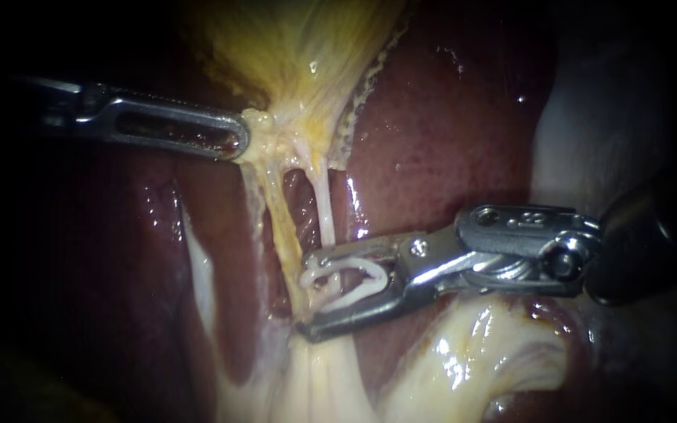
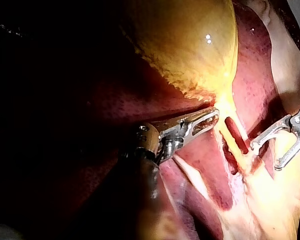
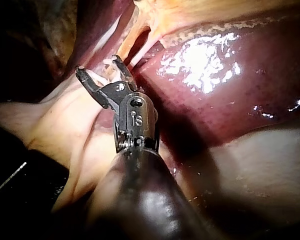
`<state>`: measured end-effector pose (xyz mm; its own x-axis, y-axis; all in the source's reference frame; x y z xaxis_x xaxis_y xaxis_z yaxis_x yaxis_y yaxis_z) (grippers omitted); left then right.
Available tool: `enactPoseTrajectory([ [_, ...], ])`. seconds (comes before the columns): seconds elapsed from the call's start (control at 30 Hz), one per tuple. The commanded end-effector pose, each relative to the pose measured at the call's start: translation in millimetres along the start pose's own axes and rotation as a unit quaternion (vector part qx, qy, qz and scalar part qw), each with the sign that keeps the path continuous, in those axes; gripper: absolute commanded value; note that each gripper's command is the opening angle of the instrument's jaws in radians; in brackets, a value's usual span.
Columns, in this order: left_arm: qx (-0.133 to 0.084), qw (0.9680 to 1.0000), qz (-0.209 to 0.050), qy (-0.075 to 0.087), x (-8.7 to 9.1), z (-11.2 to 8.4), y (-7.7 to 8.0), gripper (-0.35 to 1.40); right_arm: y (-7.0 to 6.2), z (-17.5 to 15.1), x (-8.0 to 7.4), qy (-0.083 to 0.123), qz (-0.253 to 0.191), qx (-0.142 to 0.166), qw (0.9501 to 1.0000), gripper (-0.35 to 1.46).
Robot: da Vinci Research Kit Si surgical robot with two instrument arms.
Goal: Clipping first clip left tube
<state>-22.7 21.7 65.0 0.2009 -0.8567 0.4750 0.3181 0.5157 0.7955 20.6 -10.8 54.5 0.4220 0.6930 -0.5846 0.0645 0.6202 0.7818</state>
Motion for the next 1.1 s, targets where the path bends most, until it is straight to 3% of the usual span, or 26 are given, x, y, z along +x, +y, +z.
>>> enactPoseTrajectory([
  [0.03, 0.0, 1.0, 0.0, 0.0, 0.0, 0.0, 0.0, -0.35, 0.2, 0.0, -0.2, 0.0, 0.0, 0.0, 1.0, 0.46],
  [0.77, 0.0, 1.0, 0.0, 0.0, 0.0, 0.0, 0.0, -0.35, 6.7, 1.8, -4.2, 0.001, -0.009, -0.016, 0.9998, 0.48],
  [0.93, 0.0, 1.0, 0.0, 0.0, 0.0, 0.0, 0.0, -0.35, 7.2, 3.4, -3.7, 0.002, -0.008, -0.02, 0.9998, 0.49],
  [1.1, 0.0, 1.0, 0.0, 0.0, 0.0, 0.0, 0.0, -0.35, 6.9, 5.2, -2.9, 0.001, -0.007, -0.006, 1.0, 0.49],
])
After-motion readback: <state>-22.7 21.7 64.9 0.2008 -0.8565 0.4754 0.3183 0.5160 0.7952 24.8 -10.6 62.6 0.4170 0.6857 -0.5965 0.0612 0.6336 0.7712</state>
